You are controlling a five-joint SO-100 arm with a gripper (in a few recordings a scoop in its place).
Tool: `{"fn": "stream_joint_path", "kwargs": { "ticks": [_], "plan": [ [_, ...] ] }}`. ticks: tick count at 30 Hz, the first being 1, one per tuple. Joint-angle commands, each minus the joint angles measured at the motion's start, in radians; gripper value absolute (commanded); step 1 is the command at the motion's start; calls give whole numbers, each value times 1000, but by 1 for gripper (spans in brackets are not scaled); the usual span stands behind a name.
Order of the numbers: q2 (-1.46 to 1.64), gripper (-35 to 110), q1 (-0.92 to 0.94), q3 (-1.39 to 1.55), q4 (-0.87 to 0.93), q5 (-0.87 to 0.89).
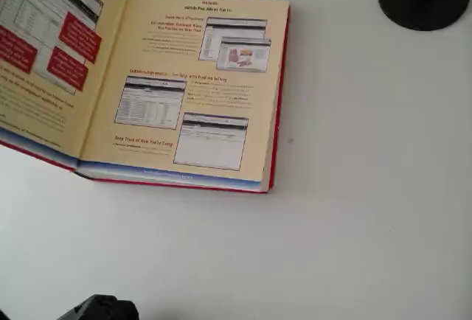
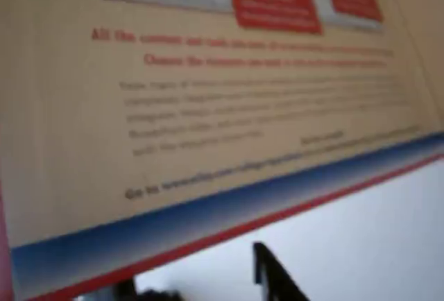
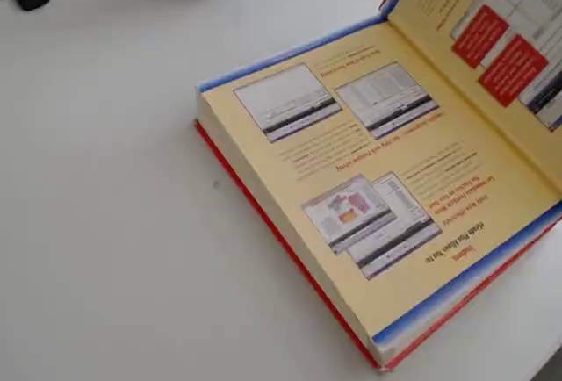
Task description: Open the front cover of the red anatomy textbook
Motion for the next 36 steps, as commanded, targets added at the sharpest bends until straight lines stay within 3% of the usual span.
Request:
{"fn": "stream_joint_path", "kwargs": {
  "ticks": [1,18,27,36],
  "plan": [
    [23,41,-6,-67,11,5],
    [83,42,-26,-109,75,31],
    [140,42,313,-40,54,173],
    [377,41,658,293,-51,186]
  ]
}}
